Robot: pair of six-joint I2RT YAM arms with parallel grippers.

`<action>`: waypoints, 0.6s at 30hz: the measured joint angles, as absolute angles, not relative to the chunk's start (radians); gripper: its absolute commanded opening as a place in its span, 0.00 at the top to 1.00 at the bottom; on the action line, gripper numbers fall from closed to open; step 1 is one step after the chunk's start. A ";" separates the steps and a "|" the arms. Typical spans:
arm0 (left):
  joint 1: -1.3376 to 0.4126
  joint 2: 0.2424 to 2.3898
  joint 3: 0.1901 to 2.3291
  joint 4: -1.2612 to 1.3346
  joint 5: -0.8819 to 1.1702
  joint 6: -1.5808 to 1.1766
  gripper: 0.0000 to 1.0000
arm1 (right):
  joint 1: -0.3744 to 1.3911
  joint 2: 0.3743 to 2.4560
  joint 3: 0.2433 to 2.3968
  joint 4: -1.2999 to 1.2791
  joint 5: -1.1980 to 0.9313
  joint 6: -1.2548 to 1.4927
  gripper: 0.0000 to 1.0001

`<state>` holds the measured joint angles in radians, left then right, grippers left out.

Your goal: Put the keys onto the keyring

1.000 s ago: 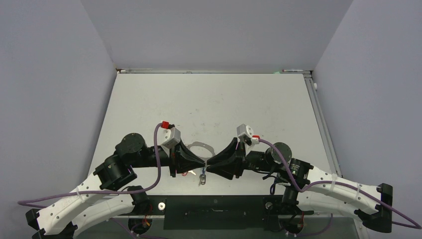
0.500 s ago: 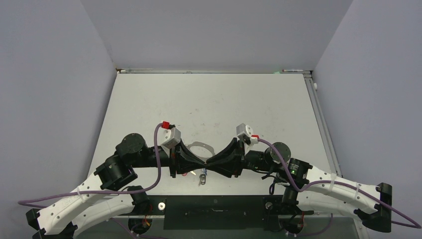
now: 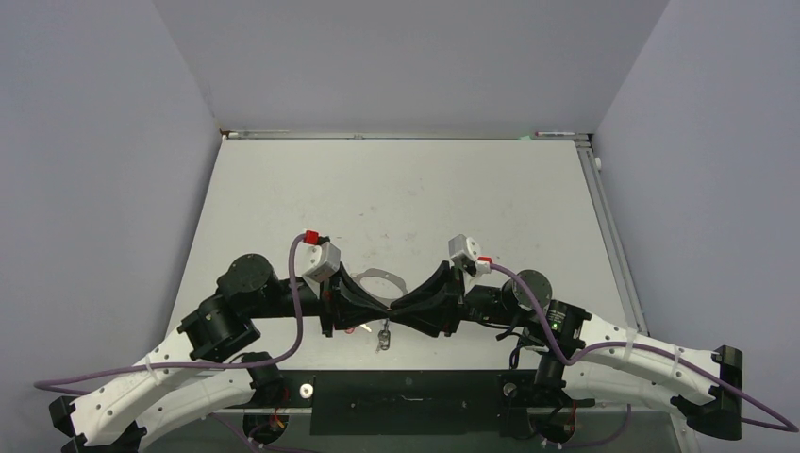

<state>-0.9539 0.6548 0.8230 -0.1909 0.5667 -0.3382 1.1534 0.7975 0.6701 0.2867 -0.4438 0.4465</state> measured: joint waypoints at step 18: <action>-0.954 0.642 0.813 -0.179 0.582 -0.344 1.00 | 1.153 0.797 0.656 0.295 -0.455 0.432 0.80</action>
<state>-0.9539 0.6422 0.8131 -0.1795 0.5819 -0.3443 1.1534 0.7967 0.6559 0.2947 -0.4553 0.4320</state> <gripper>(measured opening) 0.003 0.215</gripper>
